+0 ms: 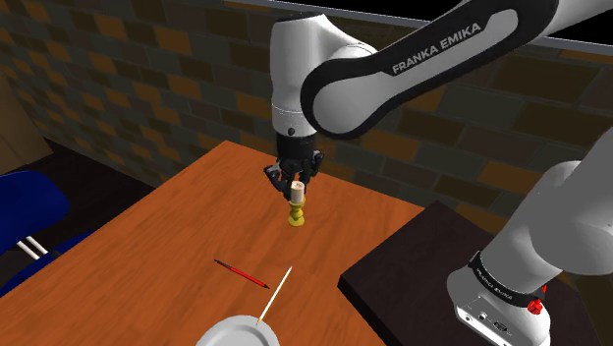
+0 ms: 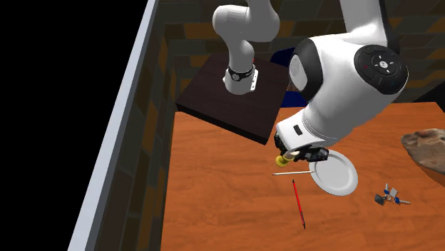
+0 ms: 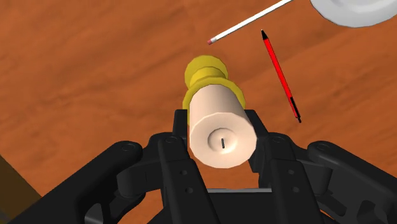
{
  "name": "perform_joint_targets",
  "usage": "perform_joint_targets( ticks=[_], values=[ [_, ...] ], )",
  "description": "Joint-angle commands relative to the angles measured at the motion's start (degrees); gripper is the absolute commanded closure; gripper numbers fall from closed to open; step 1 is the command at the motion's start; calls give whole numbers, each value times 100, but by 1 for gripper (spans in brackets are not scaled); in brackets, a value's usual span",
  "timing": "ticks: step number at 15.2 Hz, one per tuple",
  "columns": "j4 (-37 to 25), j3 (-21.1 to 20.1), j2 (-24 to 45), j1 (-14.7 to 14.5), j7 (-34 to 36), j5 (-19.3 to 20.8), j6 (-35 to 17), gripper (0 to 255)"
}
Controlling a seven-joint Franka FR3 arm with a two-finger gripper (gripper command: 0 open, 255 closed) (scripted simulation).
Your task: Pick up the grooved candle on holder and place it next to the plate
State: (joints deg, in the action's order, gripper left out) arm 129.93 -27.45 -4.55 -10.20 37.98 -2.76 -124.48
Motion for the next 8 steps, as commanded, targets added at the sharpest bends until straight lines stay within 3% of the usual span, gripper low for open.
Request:
perform_joint_targets(
  ticks=[1,8],
  values=[
    [-275,-152,240,-101,346,118,55,255],
    [-1581,-504,1430,-615,1563,831,354,255]
  ],
)
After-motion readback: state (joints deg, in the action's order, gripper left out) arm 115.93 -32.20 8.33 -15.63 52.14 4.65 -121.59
